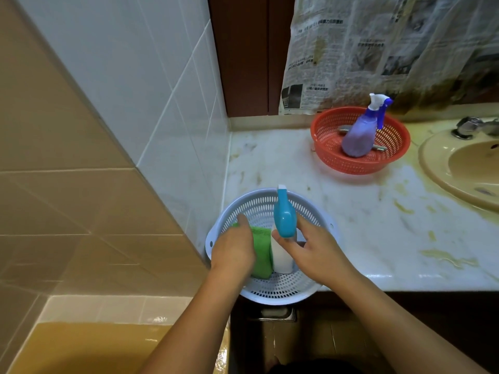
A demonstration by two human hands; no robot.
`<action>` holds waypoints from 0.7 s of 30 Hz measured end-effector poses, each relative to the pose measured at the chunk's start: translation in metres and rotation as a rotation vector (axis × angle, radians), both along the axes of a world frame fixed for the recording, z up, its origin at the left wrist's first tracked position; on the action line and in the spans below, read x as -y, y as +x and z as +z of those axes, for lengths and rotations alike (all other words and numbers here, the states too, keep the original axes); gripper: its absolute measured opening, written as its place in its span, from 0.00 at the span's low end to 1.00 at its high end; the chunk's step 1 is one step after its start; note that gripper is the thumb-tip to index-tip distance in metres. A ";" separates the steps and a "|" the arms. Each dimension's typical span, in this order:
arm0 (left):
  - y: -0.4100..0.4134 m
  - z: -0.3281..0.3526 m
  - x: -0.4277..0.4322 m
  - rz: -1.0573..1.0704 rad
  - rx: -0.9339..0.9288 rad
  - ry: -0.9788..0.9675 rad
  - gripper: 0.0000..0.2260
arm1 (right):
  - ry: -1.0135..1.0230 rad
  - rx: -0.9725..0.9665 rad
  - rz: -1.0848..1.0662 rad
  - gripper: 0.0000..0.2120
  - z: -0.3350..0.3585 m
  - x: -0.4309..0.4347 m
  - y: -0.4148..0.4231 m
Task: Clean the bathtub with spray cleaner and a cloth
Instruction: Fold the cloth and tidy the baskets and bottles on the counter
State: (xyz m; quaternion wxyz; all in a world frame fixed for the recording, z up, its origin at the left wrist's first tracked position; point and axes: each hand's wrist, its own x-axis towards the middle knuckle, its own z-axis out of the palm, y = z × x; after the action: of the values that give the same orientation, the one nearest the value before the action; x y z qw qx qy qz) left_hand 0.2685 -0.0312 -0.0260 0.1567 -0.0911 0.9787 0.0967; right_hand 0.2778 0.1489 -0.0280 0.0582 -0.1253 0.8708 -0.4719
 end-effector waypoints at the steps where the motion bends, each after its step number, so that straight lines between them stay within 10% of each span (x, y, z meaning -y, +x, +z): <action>1: 0.000 -0.002 0.001 -0.003 -0.007 -0.002 0.38 | -0.002 -0.005 0.002 0.09 0.001 0.000 0.000; 21: -0.007 -0.015 -0.010 0.092 0.073 0.108 0.45 | -0.008 -0.014 0.012 0.04 0.001 0.003 0.002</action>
State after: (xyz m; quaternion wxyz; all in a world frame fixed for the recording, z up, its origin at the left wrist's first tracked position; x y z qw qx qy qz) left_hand 0.2610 -0.0217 -0.0410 0.1924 -0.1307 0.9604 0.1531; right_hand 0.2799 0.1459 -0.0273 0.0545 -0.1342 0.8683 -0.4743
